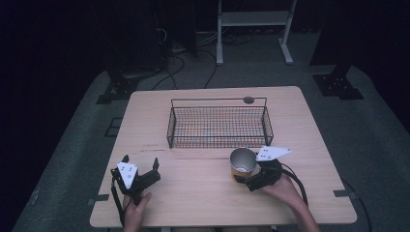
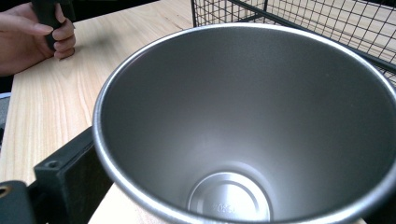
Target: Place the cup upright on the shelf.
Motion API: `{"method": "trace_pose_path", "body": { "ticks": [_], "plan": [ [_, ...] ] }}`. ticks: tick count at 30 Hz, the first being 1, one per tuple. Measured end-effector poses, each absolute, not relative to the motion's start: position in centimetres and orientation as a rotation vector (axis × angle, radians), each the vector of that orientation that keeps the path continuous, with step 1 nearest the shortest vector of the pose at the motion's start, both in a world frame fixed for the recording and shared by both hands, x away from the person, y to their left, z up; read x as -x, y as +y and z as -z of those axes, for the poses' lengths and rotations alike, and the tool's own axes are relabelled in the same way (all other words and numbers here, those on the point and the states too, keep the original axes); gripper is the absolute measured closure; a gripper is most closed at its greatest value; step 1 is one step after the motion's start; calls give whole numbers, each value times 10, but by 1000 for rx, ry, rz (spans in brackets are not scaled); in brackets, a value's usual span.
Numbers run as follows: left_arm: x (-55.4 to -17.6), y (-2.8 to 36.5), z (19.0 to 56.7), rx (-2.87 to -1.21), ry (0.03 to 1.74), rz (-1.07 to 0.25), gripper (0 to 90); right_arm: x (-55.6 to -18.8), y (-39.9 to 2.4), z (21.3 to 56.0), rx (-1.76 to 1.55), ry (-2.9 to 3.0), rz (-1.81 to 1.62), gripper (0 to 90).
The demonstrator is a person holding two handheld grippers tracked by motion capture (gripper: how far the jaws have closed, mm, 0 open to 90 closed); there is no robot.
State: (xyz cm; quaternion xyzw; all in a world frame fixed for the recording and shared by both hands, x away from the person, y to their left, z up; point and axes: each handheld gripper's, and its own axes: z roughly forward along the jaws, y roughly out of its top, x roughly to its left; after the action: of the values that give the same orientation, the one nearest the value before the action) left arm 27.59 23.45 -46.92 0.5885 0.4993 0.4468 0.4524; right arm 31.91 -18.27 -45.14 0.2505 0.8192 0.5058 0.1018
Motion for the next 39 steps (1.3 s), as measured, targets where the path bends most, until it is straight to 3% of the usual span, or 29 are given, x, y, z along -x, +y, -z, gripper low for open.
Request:
{"method": "trace_pose_path", "body": {
  "ticks": [15,16,39],
  "plan": [
    [-276,235,469,-1453,1233,-1103,0,-322,-183,453,-752,2404,-1517,65],
    [-276,235,469,-1453,1232,-1104,0,-322,-183,453,-745,2403,-1526,126],
    [-276,235,469,-1452,1234,-1103,0,-327,-192,438,-764,2393,-1573,140]
  ]
}}
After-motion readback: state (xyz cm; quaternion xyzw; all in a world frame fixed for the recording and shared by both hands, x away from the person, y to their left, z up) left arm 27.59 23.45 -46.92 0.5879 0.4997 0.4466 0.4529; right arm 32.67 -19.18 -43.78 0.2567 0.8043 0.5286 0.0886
